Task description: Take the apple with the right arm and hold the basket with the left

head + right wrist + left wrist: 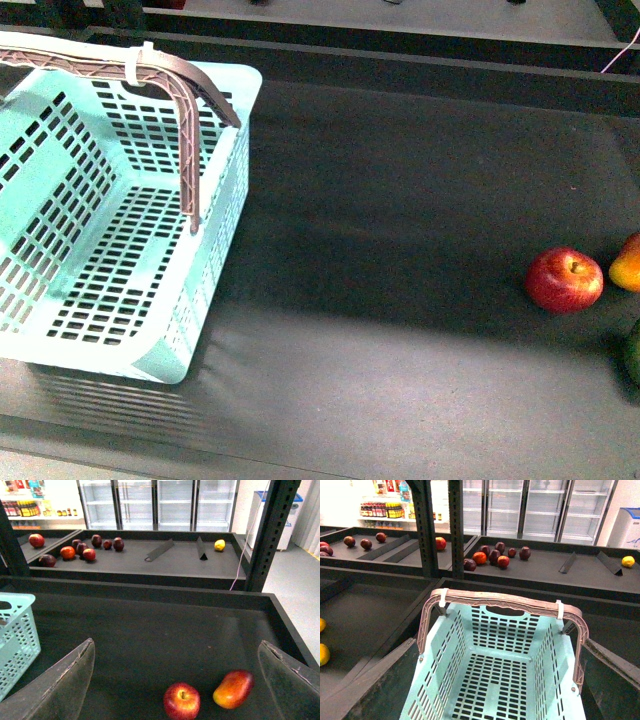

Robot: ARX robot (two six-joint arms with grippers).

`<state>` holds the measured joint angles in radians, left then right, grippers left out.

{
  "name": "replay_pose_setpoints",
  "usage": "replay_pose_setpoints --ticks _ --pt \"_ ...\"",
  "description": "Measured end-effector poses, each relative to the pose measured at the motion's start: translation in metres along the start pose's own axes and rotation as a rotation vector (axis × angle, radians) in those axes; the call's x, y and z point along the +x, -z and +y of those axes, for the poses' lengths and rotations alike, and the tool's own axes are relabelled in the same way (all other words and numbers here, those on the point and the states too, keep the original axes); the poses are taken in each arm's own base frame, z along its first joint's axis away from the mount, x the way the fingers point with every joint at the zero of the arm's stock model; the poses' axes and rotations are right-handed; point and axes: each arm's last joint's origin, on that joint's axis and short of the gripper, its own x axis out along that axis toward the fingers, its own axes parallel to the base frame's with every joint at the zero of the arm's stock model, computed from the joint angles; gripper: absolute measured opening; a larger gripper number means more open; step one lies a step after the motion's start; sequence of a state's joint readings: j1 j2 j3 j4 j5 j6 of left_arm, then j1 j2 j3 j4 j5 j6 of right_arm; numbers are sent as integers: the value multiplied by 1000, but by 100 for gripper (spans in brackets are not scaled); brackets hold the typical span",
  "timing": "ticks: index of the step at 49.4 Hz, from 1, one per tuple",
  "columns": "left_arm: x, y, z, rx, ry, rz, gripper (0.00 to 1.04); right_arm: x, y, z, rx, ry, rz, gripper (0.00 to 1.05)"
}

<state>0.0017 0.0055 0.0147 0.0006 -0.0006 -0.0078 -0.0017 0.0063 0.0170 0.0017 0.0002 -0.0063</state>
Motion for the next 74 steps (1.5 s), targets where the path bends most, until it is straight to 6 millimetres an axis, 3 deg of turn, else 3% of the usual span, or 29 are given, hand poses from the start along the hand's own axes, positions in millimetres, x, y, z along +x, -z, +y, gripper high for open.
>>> replay_pose_setpoints --ticks 28,32,44,52,56,66,74 --pt "0 0 0 -6 3 10 98 0 0 0 0 0 0 96" --pt "4 5 -1 -142 16 173 98 0 0 0 0 0 0 96" --pt "22 -17 1 -324 35 137 98 0 0 0 0 0 0 96" --pt "54 -22 2 -564 47 221 98 0 0 0 0 0 0 96" --pt "87 -23 1 -730 67 321 98 0 0 0 0 0 0 96" --pt "157 -21 15 -893 -19 413 98 0 0 0 0 0 -1 96" --pt "196 -8 19 -967 -34 468 98 0 0 0 0 0 0 96"
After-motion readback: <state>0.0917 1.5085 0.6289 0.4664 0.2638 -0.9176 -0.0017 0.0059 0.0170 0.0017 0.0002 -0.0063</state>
